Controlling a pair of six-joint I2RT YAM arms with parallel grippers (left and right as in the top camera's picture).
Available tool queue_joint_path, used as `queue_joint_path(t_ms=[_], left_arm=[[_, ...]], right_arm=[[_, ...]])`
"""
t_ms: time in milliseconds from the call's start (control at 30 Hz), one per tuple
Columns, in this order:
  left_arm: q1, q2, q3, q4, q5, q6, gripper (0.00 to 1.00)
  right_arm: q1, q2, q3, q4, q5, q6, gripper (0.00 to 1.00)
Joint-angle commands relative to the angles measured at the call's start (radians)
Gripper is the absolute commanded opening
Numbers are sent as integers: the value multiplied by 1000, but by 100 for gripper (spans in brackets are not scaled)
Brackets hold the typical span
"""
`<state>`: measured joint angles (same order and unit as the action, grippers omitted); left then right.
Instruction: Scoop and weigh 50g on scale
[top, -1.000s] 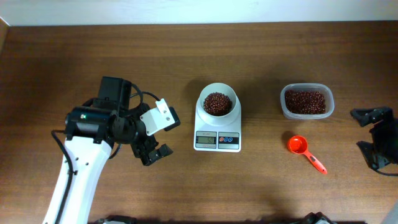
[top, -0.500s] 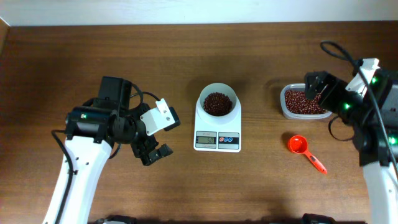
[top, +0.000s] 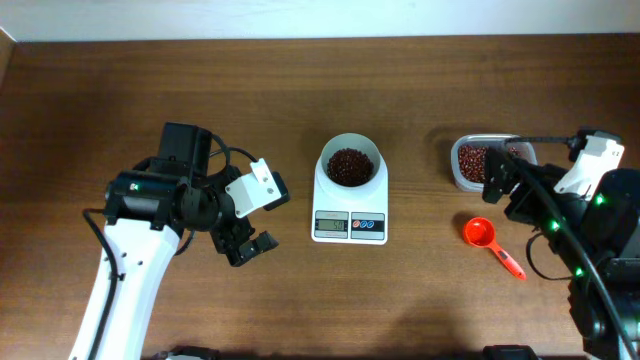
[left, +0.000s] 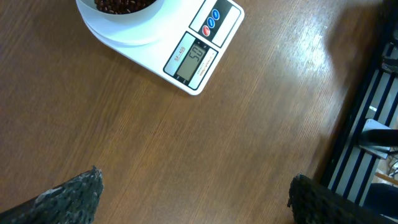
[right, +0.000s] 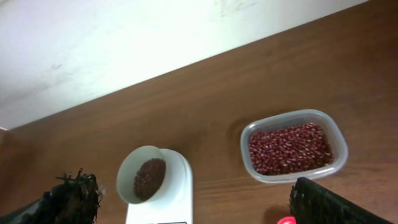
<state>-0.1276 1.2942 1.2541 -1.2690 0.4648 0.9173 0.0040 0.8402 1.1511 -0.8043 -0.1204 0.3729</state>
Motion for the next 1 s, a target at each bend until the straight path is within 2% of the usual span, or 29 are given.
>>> queue_joint_path(t_ms=[0,233,500,767,967], left_arm=[[4,0,11,0,18,12,99],[4,0,11,0,18,12,99],[4,0,11,0,18,12,99],[4,0,11,0,18,12,99],[4,0,11,0,18,12,99]], right_arm=[[10,-68,-64,0,28,-18,99],[10,-275,-224,18,64,-18,99],[9,-536,-466,148,119,-18,99],[-6,-777,-610,147,133,-18,99],[-6,-837,-665,147,133,-18,99]])
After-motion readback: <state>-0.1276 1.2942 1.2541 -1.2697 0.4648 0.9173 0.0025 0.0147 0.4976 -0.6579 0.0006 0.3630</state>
